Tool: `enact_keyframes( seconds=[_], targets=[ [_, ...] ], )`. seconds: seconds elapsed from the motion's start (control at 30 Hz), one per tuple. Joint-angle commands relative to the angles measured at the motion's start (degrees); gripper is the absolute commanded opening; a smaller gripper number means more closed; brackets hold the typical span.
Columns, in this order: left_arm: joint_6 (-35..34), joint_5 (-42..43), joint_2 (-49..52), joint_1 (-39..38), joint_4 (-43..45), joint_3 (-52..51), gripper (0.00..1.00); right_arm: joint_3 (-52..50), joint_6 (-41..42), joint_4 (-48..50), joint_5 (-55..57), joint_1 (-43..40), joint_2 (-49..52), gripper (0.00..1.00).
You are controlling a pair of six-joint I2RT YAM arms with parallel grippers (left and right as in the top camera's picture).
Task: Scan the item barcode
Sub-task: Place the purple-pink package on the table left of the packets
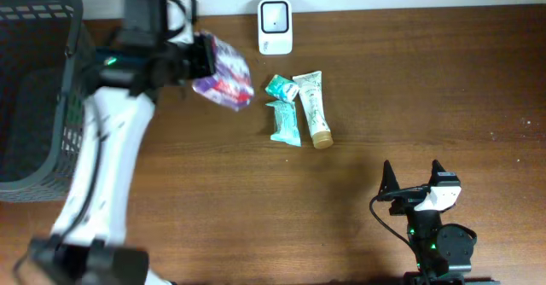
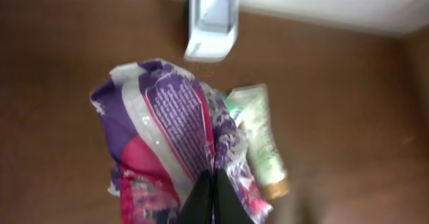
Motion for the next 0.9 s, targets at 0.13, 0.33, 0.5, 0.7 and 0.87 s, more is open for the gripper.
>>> enact_keyframes(
  seconds=[0.13, 0.33, 0.5, 0.7, 0.87],
  targets=[
    [2.60, -3.61, 20.04, -5.49, -1.66, 0.13, 0.03, -0.42, 0.26, -0.22, 0.48, 0.48, -0.37, 0.99],
    [2.60, -8.52, 23.23, -4.52, -1.33, 2.45, 0.73, -0.42, 0.26, -0.22, 0.48, 0.48, -0.37, 0.99],
    [2.60, -9.64, 22.71, 1.01, -10.40, 19.45, 0.95, -0.42, 0.26, -0.22, 0.46, 0.48, -0.37, 0.99],
    [2.60, -9.68, 22.75, 2.60, -23.15, 30.97, 0.92, -0.42, 0.26, -0.22, 0.48, 0.48, -0.37, 0.99],
    [2.60, -9.64, 22.38, 3.45, -23.45, 32.74, 0.80, -0.42, 0.26, -0.22, 0.48, 0.48, -0.37, 0.99]
  ],
)
